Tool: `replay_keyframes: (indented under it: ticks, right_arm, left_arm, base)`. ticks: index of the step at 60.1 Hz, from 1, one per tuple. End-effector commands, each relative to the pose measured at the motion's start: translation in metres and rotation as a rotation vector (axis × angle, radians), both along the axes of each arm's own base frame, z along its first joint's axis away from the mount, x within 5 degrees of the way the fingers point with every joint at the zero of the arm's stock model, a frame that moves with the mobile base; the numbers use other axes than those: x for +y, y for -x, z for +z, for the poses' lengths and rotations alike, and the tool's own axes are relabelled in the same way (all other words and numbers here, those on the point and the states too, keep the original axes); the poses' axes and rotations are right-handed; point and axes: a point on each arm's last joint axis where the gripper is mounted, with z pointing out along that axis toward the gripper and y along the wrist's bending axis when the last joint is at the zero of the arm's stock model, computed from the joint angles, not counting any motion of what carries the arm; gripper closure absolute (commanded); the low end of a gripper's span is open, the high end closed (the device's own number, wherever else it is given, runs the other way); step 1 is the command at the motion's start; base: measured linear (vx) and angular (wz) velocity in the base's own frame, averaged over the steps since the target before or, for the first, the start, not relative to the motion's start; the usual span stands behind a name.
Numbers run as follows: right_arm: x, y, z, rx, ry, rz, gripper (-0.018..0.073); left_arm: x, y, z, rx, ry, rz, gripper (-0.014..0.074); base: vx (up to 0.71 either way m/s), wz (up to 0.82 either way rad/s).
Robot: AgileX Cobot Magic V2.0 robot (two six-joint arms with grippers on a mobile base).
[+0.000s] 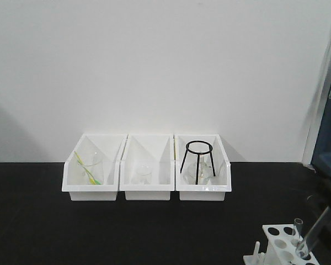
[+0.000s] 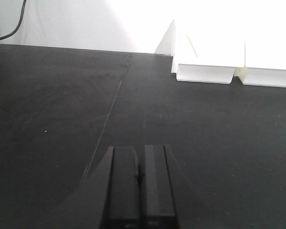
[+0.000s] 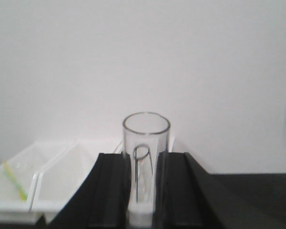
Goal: Flip and reinsert test tube from rack
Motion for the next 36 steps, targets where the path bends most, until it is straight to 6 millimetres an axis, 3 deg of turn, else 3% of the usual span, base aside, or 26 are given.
replay_keyframes:
  ticks: [1,16,36]
  right_arm:
    - [-0.011,0.003,0.019,-0.174,-0.027,-0.108,0.0568]
    - [-0.003,-0.010,-0.014,-0.044,0.178,-0.045,0.0568]
    - [0.004,-0.029,-0.031,-0.052,0.126,0.028,0.0568]
  left_arm:
    - [-0.001,0.000,0.007,-0.089,-0.003,-0.011,0.0603]
    - [-0.001,0.000,0.007,-0.089,-0.003,-0.011,0.0603]
    - [-0.001,0.000,0.007,-0.089,-0.003,-0.011,0.0603]
  base:
    - [0.00,0.00]
    - [0.00,0.00]
    - [0.00,0.00]
